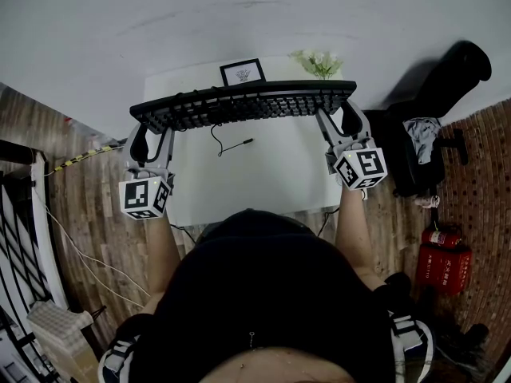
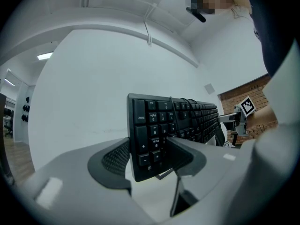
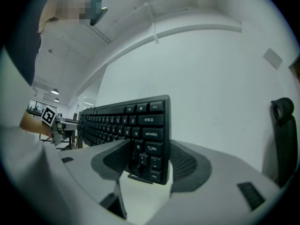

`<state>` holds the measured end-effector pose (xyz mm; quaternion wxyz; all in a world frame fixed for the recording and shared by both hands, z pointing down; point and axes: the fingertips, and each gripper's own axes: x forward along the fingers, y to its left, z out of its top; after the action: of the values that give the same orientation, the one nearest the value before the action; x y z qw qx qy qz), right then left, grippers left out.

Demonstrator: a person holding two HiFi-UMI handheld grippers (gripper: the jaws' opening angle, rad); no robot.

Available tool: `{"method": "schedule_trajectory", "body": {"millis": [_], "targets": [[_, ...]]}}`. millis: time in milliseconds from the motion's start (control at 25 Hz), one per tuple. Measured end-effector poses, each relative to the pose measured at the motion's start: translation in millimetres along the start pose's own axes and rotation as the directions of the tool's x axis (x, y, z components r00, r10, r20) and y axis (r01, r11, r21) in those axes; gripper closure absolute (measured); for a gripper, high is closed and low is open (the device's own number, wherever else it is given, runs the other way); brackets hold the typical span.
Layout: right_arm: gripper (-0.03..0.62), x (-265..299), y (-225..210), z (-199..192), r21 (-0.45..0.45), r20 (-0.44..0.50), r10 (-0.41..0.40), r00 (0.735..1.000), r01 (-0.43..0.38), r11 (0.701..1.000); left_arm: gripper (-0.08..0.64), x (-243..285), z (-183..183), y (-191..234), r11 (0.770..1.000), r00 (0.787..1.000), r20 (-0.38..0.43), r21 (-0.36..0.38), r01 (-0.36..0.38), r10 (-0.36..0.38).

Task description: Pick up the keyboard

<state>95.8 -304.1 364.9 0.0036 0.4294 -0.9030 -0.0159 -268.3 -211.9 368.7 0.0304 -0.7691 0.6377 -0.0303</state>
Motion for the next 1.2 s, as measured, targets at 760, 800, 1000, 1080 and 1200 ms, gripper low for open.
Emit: {"method": "schedule_trajectory", "body": {"millis": [760,800,1000,1080,1200], "targets": [[0.322,-16,-9,-10,0.014,-0.003,0.035,0.999,-0.035,0.999,0.308,-17,-2,-26,0.999,0.999,0.003,0.020,-0.047,0.047],[0.322,-19,-10,-12,0.015,-0.002,0.038,0.999,-0.038,0.999,0.308,-19,-3,-29,0.999,0.999,0.004,0.021,-0.050,0.050],[0.322,-9,-10,-19,0.027,-0.016,0.057,0.998,-0.056,0.998,0.308,-20,-8,-26,0.998,0.998,-0.009,0.019,-0.067,0.067],[0.322,-2,-8,-20,0.031,-0.023,0.066,0.998,-0.065,0.997,0.308,-20,-8,-21,0.997,0.997,-0.020,0.018,-0.075,0.076],[0.322,13,-7,-17,0.037,-0.031,0.080,0.996,-0.079,0.996,0.308,-16,-5,-10,0.996,0.995,-0.035,0.016,-0.089,0.090]]}}
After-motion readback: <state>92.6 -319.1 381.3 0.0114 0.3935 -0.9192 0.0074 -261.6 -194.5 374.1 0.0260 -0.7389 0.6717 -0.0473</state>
